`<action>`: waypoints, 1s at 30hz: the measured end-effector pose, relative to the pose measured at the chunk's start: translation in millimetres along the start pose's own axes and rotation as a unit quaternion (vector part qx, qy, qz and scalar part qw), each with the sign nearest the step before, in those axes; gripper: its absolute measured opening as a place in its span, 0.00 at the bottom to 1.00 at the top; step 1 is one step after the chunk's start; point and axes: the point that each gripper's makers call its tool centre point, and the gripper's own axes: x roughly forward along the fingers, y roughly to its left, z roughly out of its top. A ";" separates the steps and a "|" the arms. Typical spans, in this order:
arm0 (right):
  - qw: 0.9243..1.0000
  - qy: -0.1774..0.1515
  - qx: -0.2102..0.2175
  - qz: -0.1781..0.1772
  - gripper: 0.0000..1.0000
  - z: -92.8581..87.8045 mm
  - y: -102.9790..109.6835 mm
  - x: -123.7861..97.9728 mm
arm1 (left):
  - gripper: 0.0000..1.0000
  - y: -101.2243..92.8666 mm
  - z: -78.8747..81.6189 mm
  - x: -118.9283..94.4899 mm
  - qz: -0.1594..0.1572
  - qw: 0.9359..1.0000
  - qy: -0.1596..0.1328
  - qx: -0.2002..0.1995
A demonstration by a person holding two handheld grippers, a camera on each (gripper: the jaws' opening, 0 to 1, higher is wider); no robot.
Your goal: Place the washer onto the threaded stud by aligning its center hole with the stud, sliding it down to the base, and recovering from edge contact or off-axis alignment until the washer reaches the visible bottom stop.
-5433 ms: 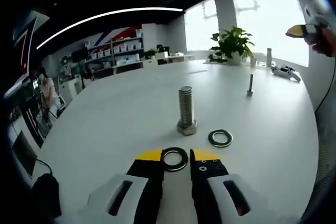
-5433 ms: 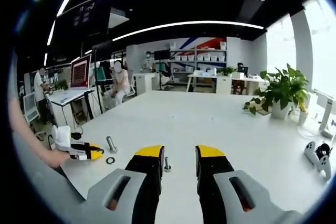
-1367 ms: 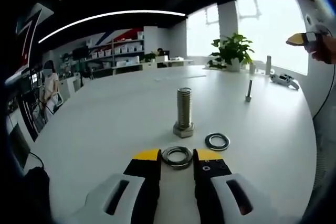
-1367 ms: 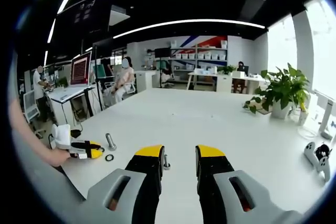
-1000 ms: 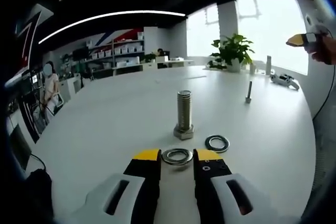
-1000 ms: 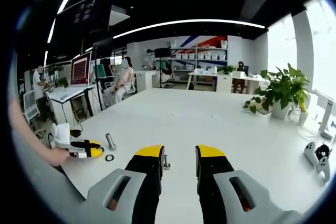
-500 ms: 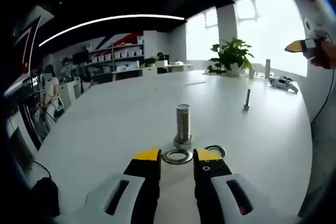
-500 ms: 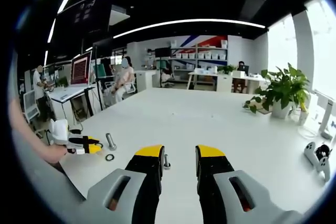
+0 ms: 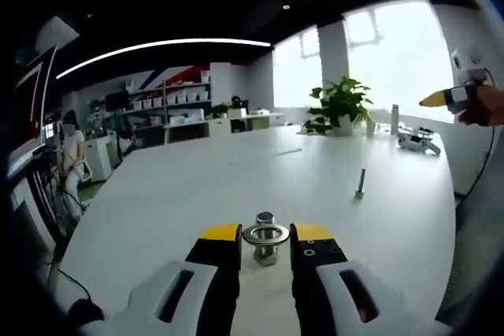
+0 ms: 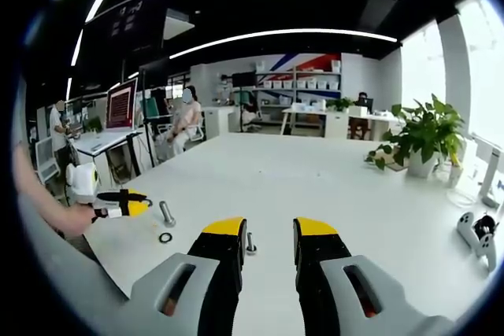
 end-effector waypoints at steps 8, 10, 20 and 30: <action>1.000 -0.002 -0.001 0.001 0.26 1.3 1.1 -0.1 | 0.22 -1.2 11.4 13.6 -0.004 1.000 -0.008 0.000; 1.000 -0.003 0.000 0.001 0.26 1.8 1.1 -0.3 | 0.22 -0.6 10.6 17.7 -0.002 1.000 -0.006 0.003; 1.000 -0.003 0.000 0.000 0.26 1.5 -1.4 -0.2 | 0.22 -0.3 6.1 32.6 0.003 1.000 0.001 0.004; 1.000 -0.004 0.001 -0.001 0.26 0.6 -5.2 0.6 | 0.22 -0.2 1.5 36.0 0.007 1.000 0.009 -0.001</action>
